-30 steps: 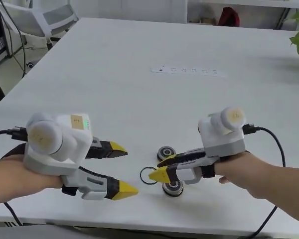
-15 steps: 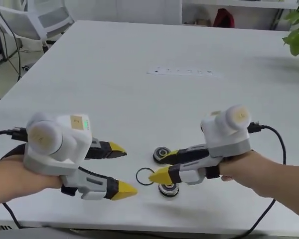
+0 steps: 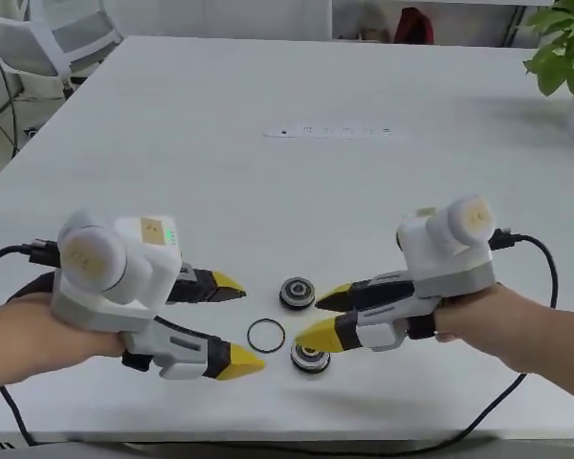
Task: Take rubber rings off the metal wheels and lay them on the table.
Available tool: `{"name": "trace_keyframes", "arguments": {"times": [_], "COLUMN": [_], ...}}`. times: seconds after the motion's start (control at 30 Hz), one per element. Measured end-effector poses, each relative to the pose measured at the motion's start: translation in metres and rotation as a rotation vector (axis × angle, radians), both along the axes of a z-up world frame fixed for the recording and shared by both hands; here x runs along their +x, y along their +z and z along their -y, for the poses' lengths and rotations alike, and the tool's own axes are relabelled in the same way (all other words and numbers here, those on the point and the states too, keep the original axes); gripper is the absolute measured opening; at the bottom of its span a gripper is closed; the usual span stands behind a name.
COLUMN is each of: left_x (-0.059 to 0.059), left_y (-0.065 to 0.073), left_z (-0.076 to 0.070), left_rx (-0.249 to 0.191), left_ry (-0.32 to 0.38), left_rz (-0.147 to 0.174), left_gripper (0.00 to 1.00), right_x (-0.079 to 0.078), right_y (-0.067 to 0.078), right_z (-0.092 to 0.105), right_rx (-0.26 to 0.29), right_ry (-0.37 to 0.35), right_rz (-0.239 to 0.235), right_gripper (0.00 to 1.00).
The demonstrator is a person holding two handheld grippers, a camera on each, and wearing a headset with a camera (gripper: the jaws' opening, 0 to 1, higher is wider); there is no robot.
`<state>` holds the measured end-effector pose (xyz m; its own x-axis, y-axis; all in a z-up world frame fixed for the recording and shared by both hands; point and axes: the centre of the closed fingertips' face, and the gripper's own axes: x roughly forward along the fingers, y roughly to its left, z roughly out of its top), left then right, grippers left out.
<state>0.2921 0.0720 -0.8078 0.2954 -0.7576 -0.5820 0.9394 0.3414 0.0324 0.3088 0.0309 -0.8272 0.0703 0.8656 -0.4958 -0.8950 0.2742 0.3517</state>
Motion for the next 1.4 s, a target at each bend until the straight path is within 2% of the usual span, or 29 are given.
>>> {"name": "trace_keyframes", "arguments": {"times": [0.53, 0.63, 1.07, 1.4], "left_x": [0.004, 0.003, 0.0, 0.003], "left_y": [-0.009, -0.012, -0.02, -0.025], "left_z": [0.022, 0.026, 0.035, 0.041], "left_rx": [0.011, 0.024, 0.029, 0.026], "left_ry": [-0.04, -0.055, -0.073, -0.068], "left_rz": [-0.019, -0.022, -0.052, -0.074], "left_gripper": [0.5, 0.49, 0.44, 0.38], "right_x": [-0.008, -0.01, -0.017, -0.019], "right_y": [-0.01, -0.012, -0.027, -0.034], "right_z": [0.015, 0.017, 0.022, 0.021], "right_rx": [-0.009, -0.012, -0.043, -0.06], "right_ry": [0.028, 0.042, 0.1, 0.129], "right_rz": [0.026, 0.042, 0.096, 0.122], "right_gripper": [0.41, 0.39, 0.3, 0.23]}}
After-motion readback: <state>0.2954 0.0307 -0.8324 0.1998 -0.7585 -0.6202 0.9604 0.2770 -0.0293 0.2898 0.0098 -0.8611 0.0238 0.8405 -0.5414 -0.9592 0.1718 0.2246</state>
